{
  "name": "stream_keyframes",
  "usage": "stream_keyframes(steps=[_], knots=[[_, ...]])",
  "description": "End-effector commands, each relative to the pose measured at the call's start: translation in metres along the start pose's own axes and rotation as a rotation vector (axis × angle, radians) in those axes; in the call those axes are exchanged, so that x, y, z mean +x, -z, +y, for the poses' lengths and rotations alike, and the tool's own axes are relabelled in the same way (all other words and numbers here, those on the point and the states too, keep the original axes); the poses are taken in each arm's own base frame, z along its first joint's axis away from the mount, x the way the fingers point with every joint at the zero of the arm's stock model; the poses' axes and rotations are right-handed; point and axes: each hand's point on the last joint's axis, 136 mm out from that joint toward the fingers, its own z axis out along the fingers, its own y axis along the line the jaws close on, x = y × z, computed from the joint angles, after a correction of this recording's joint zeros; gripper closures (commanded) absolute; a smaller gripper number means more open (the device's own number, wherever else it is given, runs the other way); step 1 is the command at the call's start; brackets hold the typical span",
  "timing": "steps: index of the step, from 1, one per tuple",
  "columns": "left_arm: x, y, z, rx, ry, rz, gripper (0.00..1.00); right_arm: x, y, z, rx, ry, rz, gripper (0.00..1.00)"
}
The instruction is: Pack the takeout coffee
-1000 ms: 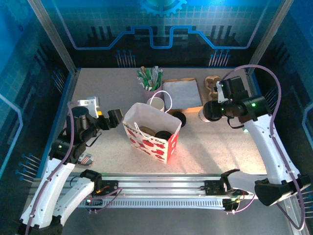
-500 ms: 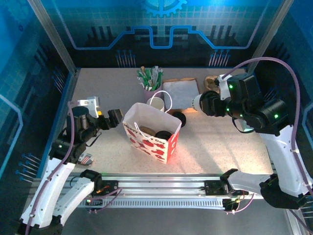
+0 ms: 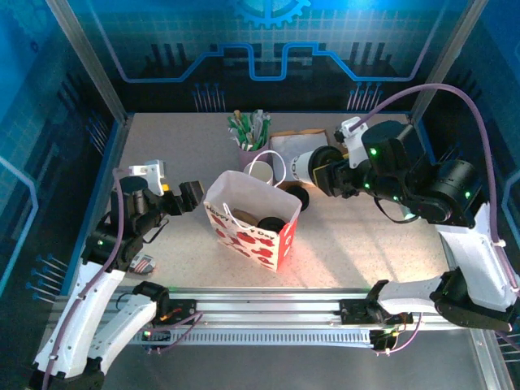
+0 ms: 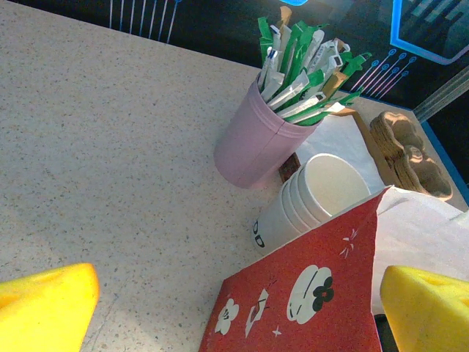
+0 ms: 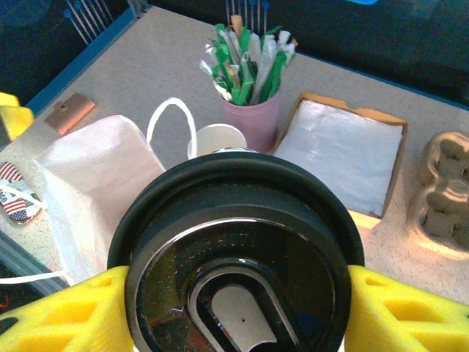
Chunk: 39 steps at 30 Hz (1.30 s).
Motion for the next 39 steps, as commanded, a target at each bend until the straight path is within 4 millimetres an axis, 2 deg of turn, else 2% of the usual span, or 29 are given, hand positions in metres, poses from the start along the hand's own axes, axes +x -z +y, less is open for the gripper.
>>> stream_keyframes(steps=[1, 9, 15, 22, 30, 39], knots=[[0.001, -0.002, 0.002, 0.0, -0.008, 0.002, 0.01, -0.005, 0.004, 0.008, 0.008, 0.035, -0.014, 0.48], [0.005, -0.003, -0.009, 0.051, 0.013, 0.04, 0.01, -0.005, -0.019, 0.052, -0.071, 0.155, 0.04, 0.48], [-0.002, 0.013, -0.015, 0.047, 0.102, 0.048, 0.01, -0.002, -0.039, 0.076, -0.117, 0.224, 0.08, 0.48], [0.01, 0.023, -0.014, 0.043, 0.261, 0.09, 0.01, 0.008, -0.061, 0.092, -0.154, 0.286, 0.149, 0.49], [0.042, 0.006, -0.023, 0.131, 0.429, 0.19, 0.01, 0.022, -0.086, 0.106, -0.18, 0.34, 0.235, 0.49], [0.052, -0.007, -0.03, 0.178, 0.541, 0.211, 0.01, 0.03, -0.107, 0.116, -0.192, 0.374, 0.278, 0.49]])
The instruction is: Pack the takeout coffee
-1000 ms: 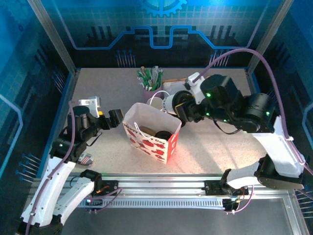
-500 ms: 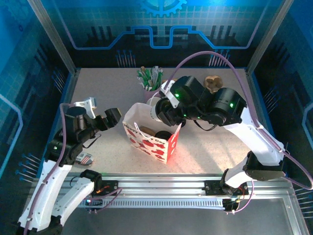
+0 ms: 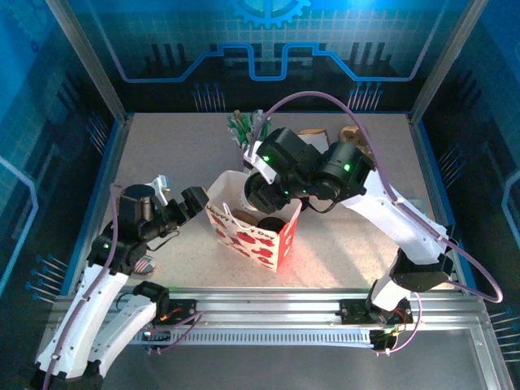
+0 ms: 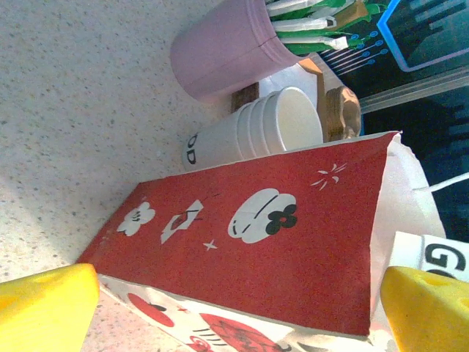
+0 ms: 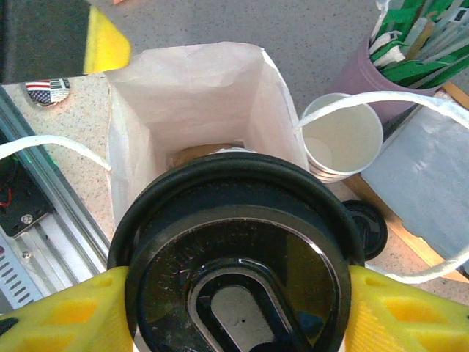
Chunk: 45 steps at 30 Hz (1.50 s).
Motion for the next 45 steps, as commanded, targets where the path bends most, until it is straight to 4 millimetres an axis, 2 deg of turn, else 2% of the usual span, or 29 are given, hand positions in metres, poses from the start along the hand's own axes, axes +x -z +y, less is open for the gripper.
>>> stream_keyframes(steps=[1, 8, 24, 30, 45], knots=[[0.002, -0.005, -0.013, 0.075, 0.063, 0.009, 0.01, -0.003, -0.007, 0.01, -0.031, 0.041, 0.01, 0.49], [0.004, -0.016, -0.02, 0.114, 0.107, 0.004, 0.01, -0.001, -0.031, 0.015, -0.039, 0.067, 0.068, 0.49], [-0.009, -0.045, -0.034, 0.132, 0.099, -0.02, 0.01, 0.004, -0.057, 0.014, -0.057, 0.051, 0.124, 0.5], [-0.017, -0.052, -0.044, 0.144, 0.087, -0.028, 0.01, 0.005, -0.062, 0.013, -0.061, 0.043, 0.131, 0.5], [-0.032, -0.064, -0.055, 0.146, 0.059, -0.061, 0.01, 0.007, -0.067, 0.009, -0.061, 0.026, 0.146, 0.51]])
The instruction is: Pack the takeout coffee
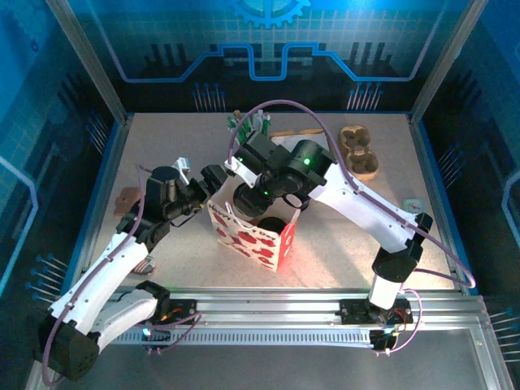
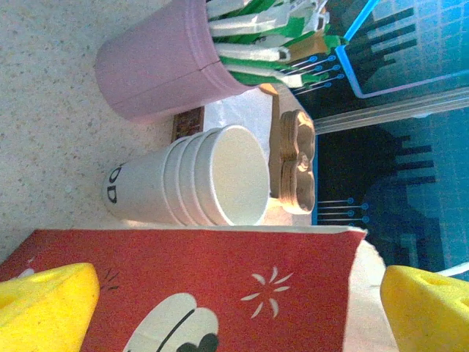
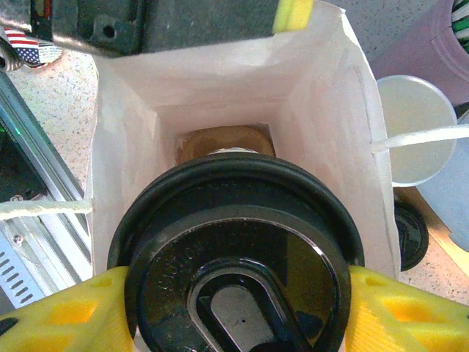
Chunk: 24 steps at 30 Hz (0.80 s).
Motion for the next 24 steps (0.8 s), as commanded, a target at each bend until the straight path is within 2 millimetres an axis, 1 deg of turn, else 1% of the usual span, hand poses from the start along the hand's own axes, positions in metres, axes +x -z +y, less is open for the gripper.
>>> stream_keyframes(steps=[1, 7, 14, 18, 24], knots=[[-0.011, 0.0, -0.02, 0.048, -0.041, -0.04, 0.01, 0.001, -0.007, -0.002, -0.009, -0.006, 0.017, 0.51], [-0.017, -0.004, -0.026, 0.049, -0.065, -0.047, 0.01, 0.001, -0.011, -0.003, -0.011, -0.008, 0.025, 0.51], [-0.028, 0.001, -0.033, 0.029, -0.148, -0.09, 0.01, 0.002, -0.015, -0.006, -0.011, -0.015, 0.04, 0.52], [-0.038, 0.013, -0.037, 0.003, -0.206, -0.133, 0.01, 0.002, -0.018, -0.007, -0.012, -0.019, 0.044, 0.52], [-0.061, 0.042, -0.052, -0.032, -0.305, -0.215, 0.01, 0.0, -0.023, -0.005, -0.022, -0.016, 0.063, 0.52]])
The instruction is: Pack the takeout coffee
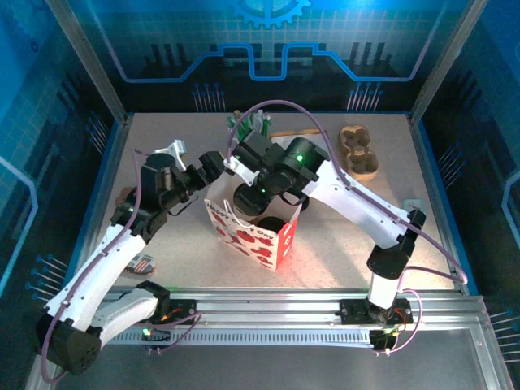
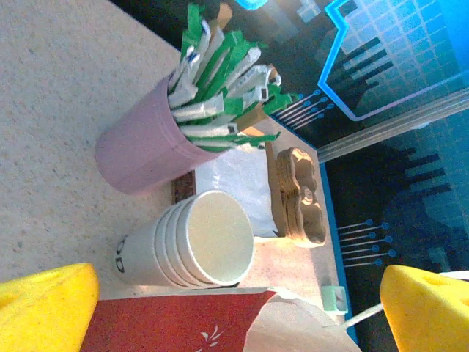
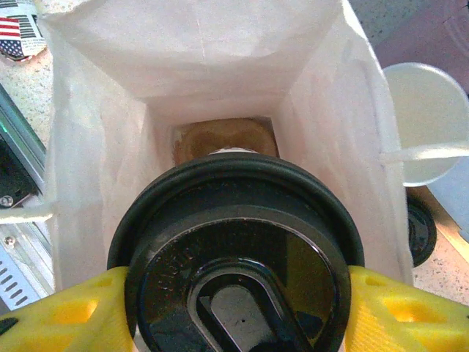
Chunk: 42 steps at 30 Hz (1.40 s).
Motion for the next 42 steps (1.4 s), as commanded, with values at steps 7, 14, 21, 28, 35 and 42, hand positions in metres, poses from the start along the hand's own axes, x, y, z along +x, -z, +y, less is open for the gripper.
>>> stream_keyframes(steps=[7, 14, 21, 28, 35, 42], knots=[[-0.059, 0.065, -0.004, -0.1, -0.177, -0.161, 0.01, -0.002, -0.011, 0.002, -0.018, 0.017, 0.04, 0.52], [-0.078, 0.102, 0.018, -0.252, -0.313, -0.287, 0.01, -0.004, -0.022, 0.003, -0.017, 0.028, 0.064, 0.52], [-0.075, 0.108, 0.036, -0.294, -0.331, -0.351, 0.01, -0.001, -0.033, 0.001, 0.007, 0.05, 0.108, 0.52], [-0.071, 0.102, 0.045, -0.316, -0.34, -0.343, 0.01, 0.002, -0.042, 0.001, 0.021, 0.06, 0.14, 0.52], [-0.07, 0.106, 0.049, -0.322, -0.351, -0.361, 0.01, 0.005, -0.05, 0.001, 0.032, 0.065, 0.171, 0.52], [-0.07, 0.105, 0.049, -0.321, -0.354, -0.357, 0.01, 0.009, -0.058, -0.002, 0.046, 0.062, 0.197, 0.51]])
